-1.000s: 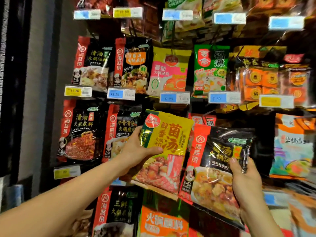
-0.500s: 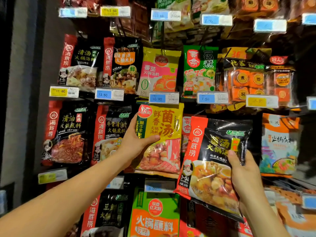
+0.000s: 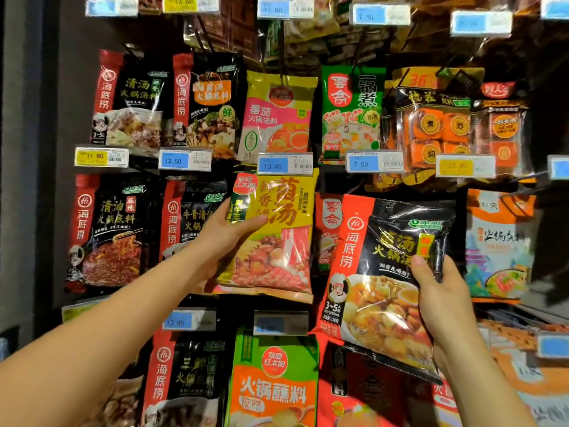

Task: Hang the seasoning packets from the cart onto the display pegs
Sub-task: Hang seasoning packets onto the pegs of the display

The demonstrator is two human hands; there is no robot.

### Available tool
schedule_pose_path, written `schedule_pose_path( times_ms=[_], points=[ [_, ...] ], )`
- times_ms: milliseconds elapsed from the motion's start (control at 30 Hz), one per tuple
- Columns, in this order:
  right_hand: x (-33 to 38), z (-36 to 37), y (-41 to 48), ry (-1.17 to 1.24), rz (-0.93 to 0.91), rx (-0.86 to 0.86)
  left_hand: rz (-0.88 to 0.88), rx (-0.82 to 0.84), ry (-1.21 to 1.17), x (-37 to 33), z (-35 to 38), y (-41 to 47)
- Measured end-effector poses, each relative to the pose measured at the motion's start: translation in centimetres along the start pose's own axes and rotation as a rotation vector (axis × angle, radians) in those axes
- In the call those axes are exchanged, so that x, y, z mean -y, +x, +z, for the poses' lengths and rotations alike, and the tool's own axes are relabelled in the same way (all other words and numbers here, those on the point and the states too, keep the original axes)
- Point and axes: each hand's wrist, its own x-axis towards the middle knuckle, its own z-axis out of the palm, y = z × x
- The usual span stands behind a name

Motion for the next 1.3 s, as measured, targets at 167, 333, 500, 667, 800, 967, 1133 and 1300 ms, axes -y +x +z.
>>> schedule_pose_path(
  times_ms=[167,333,500,667,800,967,1133,1300],
  points=[
    [0.0,-0.6,0.2,0.010,-0.015,-0.004,-0.069,0.099,0.059,-1.5,-0.7,0.3],
    [0.2,-0.5,0.2,0.052,-0.028,0.008,-0.174,0.113,0.048,-2.1,-1.5,0.5],
    [0.6,-0.2,0.1,0.062,-0.008,0.029,-0.170,0.108,0.094,-1.9,-1.4,0.1],
    [1.1,-0.3,-0.2,0.069,-0.005,0.049,-0.113,0.010,0.068,-0.2,-0.4,-1.3],
    [1.2,-0.5,-0.2,0.075,0.001,0.072,0.057,-0.061,0.051,0.8,0.7,-2.7],
    [0.4,-0.3,0.2,0.063,0.001,0.064,0.148,-0.106,0.053,1.6,1.3,-3.1],
    [0.5,0.1,0.5,0.076,0.013,0.066,0.146,-0.084,-0.007,1.1,1.6,-1.9],
    [0.2,0.4,0.5,0.100,0.018,0.072,0.070,-0.064,-0.014,0.9,2.1,-0.7]
  ],
)
